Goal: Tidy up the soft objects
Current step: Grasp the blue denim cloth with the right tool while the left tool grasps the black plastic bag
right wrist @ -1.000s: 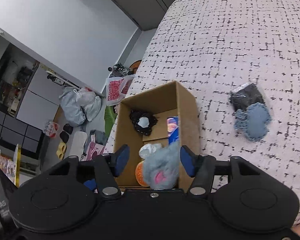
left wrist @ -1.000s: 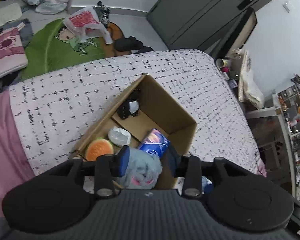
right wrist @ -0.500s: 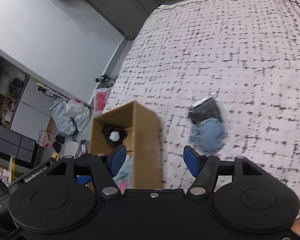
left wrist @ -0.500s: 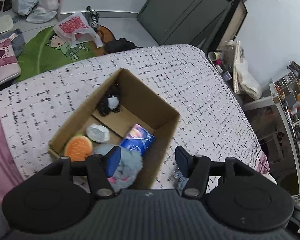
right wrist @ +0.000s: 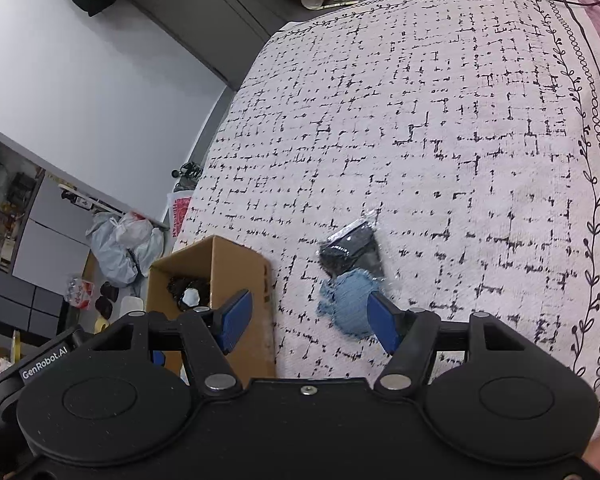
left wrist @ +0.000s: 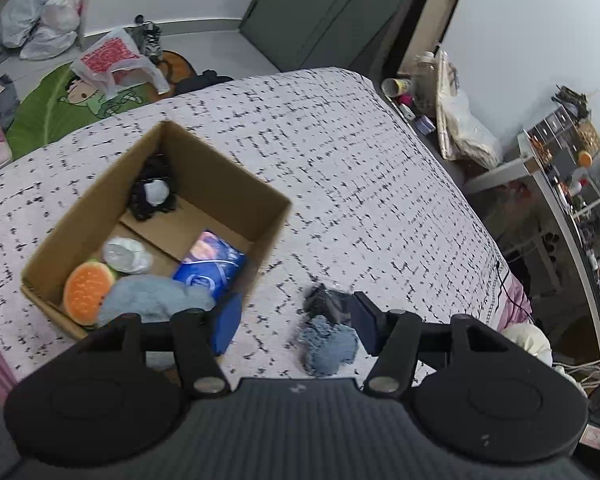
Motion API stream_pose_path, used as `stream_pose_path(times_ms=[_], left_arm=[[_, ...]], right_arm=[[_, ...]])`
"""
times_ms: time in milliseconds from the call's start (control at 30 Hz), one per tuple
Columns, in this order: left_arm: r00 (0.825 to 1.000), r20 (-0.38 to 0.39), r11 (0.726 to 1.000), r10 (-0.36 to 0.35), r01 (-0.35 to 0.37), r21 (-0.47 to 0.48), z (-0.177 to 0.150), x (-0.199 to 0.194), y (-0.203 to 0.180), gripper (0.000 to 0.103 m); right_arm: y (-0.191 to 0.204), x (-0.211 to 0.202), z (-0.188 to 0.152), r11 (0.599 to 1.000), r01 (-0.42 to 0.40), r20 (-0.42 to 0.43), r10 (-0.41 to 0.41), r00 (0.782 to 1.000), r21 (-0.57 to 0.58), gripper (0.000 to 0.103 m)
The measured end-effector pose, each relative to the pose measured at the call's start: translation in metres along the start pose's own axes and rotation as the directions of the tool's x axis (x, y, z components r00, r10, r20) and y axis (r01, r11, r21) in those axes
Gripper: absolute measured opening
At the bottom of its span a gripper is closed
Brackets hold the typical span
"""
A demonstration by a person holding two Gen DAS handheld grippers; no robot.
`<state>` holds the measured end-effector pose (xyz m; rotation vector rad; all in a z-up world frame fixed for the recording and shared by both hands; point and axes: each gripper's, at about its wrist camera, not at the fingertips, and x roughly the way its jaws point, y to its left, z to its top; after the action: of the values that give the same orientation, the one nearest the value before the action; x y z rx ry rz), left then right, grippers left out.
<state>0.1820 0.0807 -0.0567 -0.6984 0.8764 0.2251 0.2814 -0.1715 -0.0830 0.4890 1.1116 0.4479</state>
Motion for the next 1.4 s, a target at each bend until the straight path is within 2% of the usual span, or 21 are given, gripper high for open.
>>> stream_pose_path(times_ms=[200, 333, 367, 467, 533, 667, 733, 767, 800, 833, 867, 933, 1167, 1400], left_arm=[[1.000, -0.020, 1.000, 0.003, -0.003, 0.002, -0.005, 0.017, -0.017, 0.059], [1.000, -0.029, 1.000, 0.011, -0.011, 0.006, -0.007, 0.030, -0.024, 0.059], [0.999, -0.031, 1.000, 0.010, -0.009, 0.010, -0.008, 0.035, -0.025, 0.059], [0.999, -0.042, 1.000, 0.013, -0.012, 0.017, -0.011, 0.045, -0.030, 0.059], [0.999, -0.050, 1.000, 0.016, -0.015, 0.020, -0.013, 0.052, -0.032, 0.059], [0.997, -0.069, 1.000, 0.023, -0.023, 0.010, -0.015, 0.065, -0.034, 0.059], [0.997, -0.073, 1.000, 0.020, -0.019, 0.013, -0.015, 0.071, -0.037, 0.059], [0.997, -0.075, 1.000, 0.018, -0.017, 0.017, -0.015, 0.074, -0.039, 0.059], [0.997, -0.079, 1.000, 0.017, -0.015, 0.021, -0.015, 0.077, -0.040, 0.059], [0.997, -0.082, 1.000, 0.016, -0.014, 0.022, -0.015, 0.080, -0.042, 0.059], [0.996, -0.086, 1.000, 0.013, -0.012, 0.021, -0.016, 0.084, -0.043, 0.059], [0.995, -0.097, 1.000, 0.021, -0.019, 0.021, -0.017, 0.094, -0.047, 0.059], [0.992, -0.123, 0.998, 0.042, -0.035, 0.058, -0.025, 0.127, -0.058, 0.059], [0.986, -0.149, 0.995, 0.074, -0.063, 0.075, -0.033, 0.162, -0.064, 0.059]], right_arm=[[-0.012, 0.012, 0.009, 0.999, -0.002, -0.004, 0.002, 1.000, -0.035, 0.063], [-0.030, 0.033, 0.001, 0.998, -0.040, -0.005, 0.040, 0.999, -0.050, 0.063], [-0.036, 0.041, -0.002, 0.999, -0.025, -0.014, 0.024, 1.000, -0.037, 0.063], [-0.047, 0.060, -0.003, 0.999, -0.051, -0.069, 0.051, 0.996, 0.006, 0.063], [-0.047, 0.068, -0.003, 0.999, -0.040, -0.081, 0.039, 0.996, -0.005, 0.063], [-0.046, 0.086, -0.002, 0.997, -0.075, -0.119, 0.075, 0.990, 0.007, 0.063], [-0.043, 0.093, -0.003, 0.998, -0.063, -0.127, 0.061, 0.990, -0.009, 0.062], [-0.043, 0.097, -0.004, 0.998, -0.062, -0.134, 0.060, 0.989, -0.015, 0.058], [-0.046, 0.102, -0.004, 0.998, -0.069, -0.148, 0.066, 0.987, -0.011, 0.042], [-0.049, 0.108, -0.005, 0.998, -0.066, -0.176, 0.066, 0.982, 0.002, 0.020], [-0.053, 0.113, -0.005, 0.998, -0.060, -0.207, 0.063, 0.976, 0.019, 0.020], [-0.058, 0.113, -0.005, 0.997, -0.067, -0.215, 0.074, 0.974, 0.042, 0.016], [-0.070, 0.093, 0.007, 0.997, -0.038, -0.161, 0.049, 0.986, 0.072, 0.012], [-0.087, 0.082, 0.018, 0.996, 0.029, -0.101, -0.020, 0.995, 0.089, 0.012]])
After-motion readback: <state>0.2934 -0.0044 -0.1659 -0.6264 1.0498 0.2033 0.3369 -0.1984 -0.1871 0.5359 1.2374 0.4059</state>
